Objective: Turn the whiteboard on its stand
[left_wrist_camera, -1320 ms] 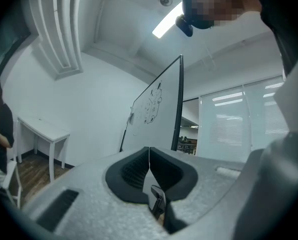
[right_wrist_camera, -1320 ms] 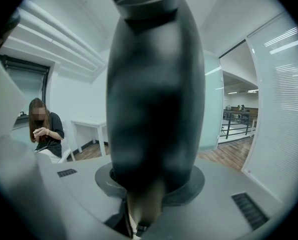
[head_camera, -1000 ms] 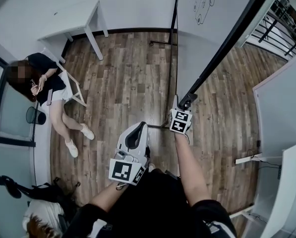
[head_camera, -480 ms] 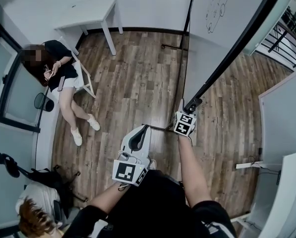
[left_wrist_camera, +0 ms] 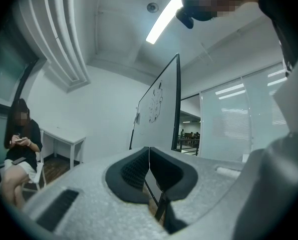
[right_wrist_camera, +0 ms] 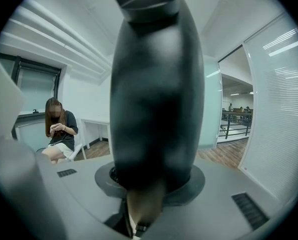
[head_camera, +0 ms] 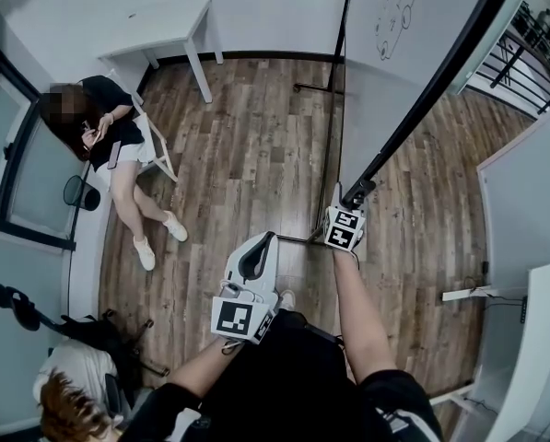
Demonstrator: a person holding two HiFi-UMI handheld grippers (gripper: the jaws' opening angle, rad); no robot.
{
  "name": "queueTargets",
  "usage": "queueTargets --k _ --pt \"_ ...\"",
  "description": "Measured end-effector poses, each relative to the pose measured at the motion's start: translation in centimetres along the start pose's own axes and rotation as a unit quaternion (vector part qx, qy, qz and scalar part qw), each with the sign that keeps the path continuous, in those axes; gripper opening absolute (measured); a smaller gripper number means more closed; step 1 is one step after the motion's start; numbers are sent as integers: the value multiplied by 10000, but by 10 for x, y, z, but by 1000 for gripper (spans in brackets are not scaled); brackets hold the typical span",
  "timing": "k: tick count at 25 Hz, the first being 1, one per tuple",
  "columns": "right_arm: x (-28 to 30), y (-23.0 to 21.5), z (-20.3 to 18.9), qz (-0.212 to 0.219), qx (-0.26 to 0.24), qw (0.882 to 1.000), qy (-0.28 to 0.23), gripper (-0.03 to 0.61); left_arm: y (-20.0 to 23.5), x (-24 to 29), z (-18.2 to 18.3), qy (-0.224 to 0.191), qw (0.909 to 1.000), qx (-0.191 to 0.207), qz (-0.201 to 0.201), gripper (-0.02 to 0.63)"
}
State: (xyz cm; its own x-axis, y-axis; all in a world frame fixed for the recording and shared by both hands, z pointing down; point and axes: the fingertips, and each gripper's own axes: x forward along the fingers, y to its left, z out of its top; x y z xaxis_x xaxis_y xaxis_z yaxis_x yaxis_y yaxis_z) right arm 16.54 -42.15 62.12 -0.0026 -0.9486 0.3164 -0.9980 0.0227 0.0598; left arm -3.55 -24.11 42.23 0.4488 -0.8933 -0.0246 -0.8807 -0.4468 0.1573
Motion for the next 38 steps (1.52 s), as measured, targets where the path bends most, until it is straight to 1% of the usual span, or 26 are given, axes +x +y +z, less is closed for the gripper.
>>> queueTargets --k 6,12,14,17,19,25,31,38 --pt "-39 8 -3 -77 -40 9999 -87 127 6 -38 1 -16 10000 -18 -36 18" --pt "-81 14 -21 -129 -68 9999 -94 126 3 -78 0 -31 9999 -73 -127 18" --pt "-100 17 -30 -122 -38 9999 -102 126 -2 -95 -7 -9 9998 -48 -196 18" --pt "-130 17 -56 -116 -33 9999 -92 126 -15 -125 -24 25 9996 -36 -264 18" --pt "-148 18 -64 -108 -27 9999 -91 126 -21 -142 -28 26 9995 -28 -317 18" --pt "-189 31 -72 -93 -37 9999 -38 126 -25 -185 -21 89 9987 -57 -494 18" --pt "-219 43 -69 -63 -42 9999 73 126 -27 -208 -7 192 9979 -170 -587 18" --pt "-256 48 -84 -15 -9 10000 58 127 -51 -234 -12 182 9979 -241 -579 18"
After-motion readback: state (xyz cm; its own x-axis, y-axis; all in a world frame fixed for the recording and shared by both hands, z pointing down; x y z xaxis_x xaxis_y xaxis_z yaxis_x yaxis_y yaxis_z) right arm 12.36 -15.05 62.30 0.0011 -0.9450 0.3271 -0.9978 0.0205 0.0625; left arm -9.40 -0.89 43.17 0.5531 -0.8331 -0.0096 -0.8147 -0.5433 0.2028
